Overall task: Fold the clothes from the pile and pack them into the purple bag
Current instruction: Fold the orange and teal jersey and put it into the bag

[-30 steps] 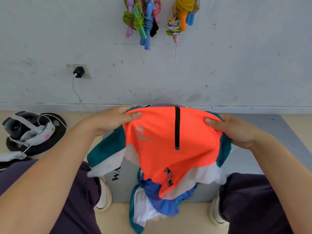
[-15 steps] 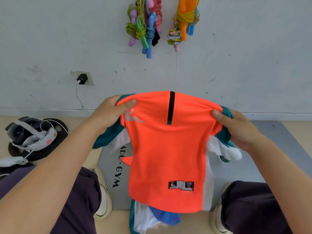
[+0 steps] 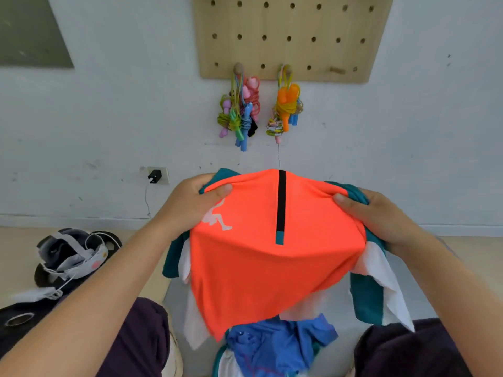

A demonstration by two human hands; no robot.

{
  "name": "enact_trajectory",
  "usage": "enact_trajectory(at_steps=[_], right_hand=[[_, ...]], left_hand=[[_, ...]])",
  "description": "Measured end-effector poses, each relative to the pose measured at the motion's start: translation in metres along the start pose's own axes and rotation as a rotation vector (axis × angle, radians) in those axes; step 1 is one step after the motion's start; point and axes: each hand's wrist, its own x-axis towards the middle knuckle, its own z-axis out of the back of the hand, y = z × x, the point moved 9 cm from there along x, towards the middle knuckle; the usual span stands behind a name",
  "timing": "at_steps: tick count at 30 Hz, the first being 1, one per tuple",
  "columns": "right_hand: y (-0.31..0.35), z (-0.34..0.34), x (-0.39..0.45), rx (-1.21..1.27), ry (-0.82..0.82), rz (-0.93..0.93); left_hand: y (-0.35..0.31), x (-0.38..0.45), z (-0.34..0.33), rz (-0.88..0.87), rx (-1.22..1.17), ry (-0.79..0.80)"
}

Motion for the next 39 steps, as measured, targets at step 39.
enact_trajectory(at_steps=[39], right_hand=[[-0.547,-0.088,0.059,-0.411,0.100,-0.734]], left_hand=[[0.547,-0.081,-0.213,0.885,0.209,0.181]])
